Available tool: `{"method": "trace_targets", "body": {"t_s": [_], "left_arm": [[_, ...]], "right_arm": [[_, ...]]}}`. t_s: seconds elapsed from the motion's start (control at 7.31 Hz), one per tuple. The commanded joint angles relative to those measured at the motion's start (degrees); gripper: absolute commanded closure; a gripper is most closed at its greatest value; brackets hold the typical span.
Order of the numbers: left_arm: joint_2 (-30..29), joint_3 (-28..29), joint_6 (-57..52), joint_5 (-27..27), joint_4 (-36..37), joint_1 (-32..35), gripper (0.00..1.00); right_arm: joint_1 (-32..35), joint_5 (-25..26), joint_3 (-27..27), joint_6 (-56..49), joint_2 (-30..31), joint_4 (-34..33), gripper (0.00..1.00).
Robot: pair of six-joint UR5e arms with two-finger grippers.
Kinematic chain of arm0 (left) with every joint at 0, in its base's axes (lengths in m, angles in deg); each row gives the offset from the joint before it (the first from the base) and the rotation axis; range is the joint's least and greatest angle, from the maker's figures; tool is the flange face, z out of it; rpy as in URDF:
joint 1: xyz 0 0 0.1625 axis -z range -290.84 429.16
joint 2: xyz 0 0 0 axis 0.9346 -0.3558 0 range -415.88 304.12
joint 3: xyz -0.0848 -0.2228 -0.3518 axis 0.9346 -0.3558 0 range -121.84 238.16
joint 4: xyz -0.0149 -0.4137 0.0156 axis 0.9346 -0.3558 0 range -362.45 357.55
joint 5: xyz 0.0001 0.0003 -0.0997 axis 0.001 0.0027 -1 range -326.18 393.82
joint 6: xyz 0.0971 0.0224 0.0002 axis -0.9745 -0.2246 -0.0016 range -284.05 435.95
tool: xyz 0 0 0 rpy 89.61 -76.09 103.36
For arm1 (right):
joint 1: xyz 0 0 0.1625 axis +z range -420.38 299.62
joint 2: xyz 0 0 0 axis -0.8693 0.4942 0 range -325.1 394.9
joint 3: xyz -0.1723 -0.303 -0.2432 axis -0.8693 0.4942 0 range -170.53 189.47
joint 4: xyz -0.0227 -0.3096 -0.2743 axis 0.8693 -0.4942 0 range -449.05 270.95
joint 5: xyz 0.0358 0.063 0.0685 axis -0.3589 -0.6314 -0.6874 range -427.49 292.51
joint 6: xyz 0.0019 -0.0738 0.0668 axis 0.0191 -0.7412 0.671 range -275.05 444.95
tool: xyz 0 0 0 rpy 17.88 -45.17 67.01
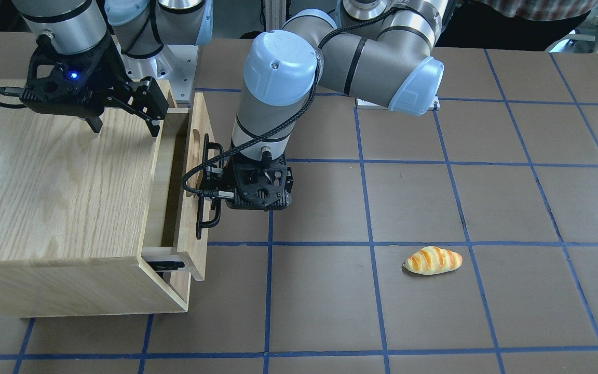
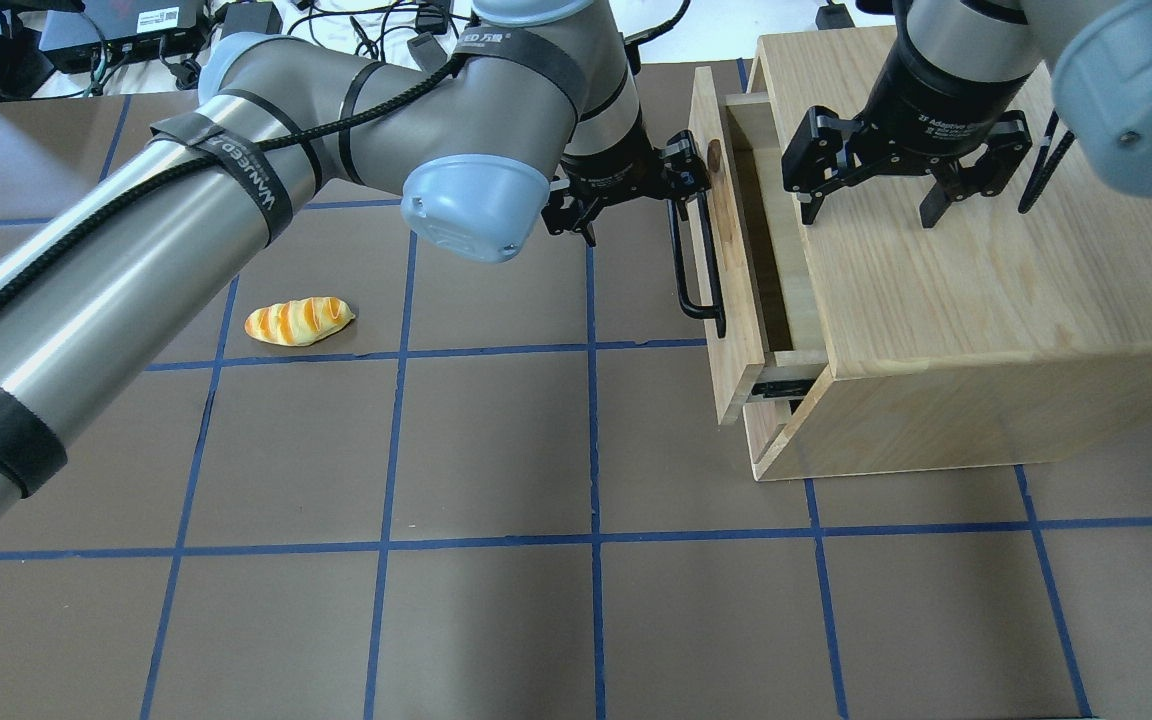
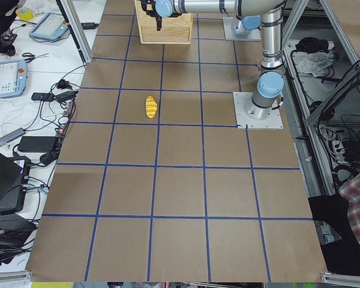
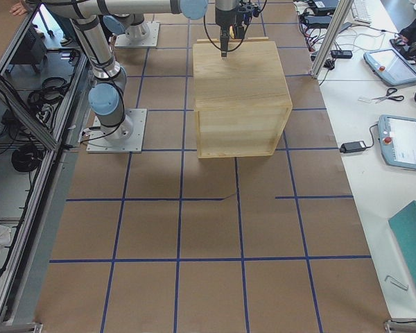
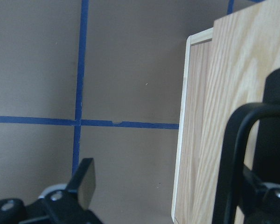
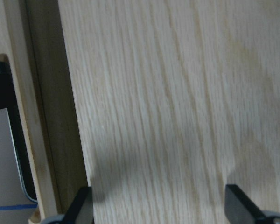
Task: Open upper drawer
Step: 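Pull the handle with the left gripper, sliding the drawer out toward the robot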
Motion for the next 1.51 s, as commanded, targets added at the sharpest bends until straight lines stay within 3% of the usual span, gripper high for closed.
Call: {"method": "trace_targets", "body": {"t_s": [0.0,1.37], "left_arm": [[0.3,0.0,-2.0,0.1,-1.1,-1.5,0.0],[1.7,0.0,-7.4,1.3,-5.0,-5.9,0.0]], "right_arm": [[0.0,0.1,0.0,0.0,0.0,-0.1,0.0],[0.0,0.0,0.0,0.0,0.0,0.0,0.0]]}}
